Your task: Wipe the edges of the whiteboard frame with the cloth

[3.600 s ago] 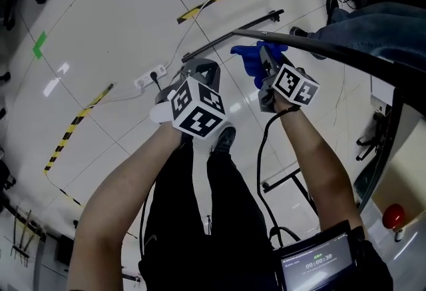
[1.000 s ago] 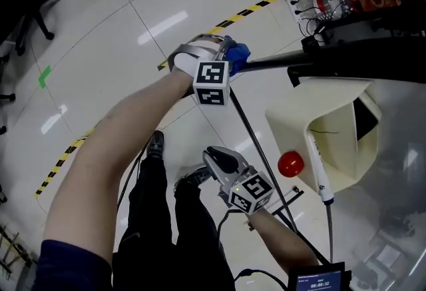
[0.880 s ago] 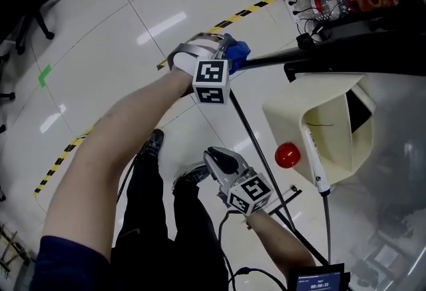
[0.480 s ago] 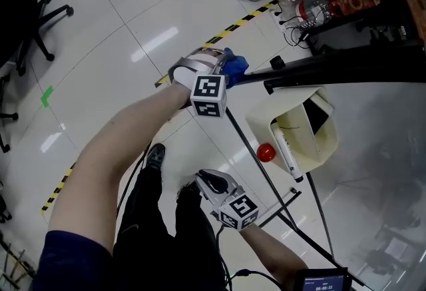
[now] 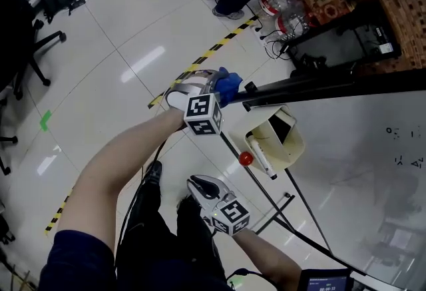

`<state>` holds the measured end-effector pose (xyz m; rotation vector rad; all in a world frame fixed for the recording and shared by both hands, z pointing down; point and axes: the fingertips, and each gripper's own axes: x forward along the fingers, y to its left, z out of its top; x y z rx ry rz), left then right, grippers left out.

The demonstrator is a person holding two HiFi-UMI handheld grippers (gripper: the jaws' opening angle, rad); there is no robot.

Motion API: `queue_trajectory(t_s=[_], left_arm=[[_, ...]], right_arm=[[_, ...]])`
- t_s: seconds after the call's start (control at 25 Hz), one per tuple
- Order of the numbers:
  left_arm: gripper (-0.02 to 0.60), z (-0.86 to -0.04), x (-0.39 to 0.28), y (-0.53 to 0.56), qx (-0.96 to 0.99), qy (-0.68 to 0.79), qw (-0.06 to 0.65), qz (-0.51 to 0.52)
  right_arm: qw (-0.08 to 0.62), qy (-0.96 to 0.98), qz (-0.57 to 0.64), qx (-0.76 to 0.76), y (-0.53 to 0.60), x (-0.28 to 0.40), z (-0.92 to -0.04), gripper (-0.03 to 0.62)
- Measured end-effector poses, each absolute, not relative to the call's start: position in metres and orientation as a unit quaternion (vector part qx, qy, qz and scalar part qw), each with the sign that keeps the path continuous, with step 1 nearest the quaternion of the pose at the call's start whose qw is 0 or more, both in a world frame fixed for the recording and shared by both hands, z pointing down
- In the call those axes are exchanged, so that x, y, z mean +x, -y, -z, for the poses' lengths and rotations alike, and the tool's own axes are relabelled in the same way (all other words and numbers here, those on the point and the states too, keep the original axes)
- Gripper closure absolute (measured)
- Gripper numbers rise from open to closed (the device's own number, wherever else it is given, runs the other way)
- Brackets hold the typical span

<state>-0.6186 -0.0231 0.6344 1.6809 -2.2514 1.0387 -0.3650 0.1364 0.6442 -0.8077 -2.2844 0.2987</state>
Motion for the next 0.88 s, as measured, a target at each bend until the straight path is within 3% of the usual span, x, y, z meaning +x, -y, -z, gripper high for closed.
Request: queue_trajectory(t_s=[0.28, 0.64, 0.88], left_arm=[[0.453, -0.604, -0.624, 0.032, 0.576, 0.749, 0.072, -0.320], [0.456, -0.592, -0.624, 0.026, 0.578, 0.782, 0.192, -0.129], [0.454, -0.569, -0.628, 0.033, 0.599, 0.772, 0.196, -0.083]], right_arm=[[0.343, 0.888, -0.086, -0.294, -0.133, -0.372, -0.615, 0.542], [0.327, 0.898, -0.068, -0.286, -0.149, -0.378, -0.567, 0.542], [0.314, 0.911, -0.054, -0.262, -0.138, -0.387, -0.544, 0.542]])
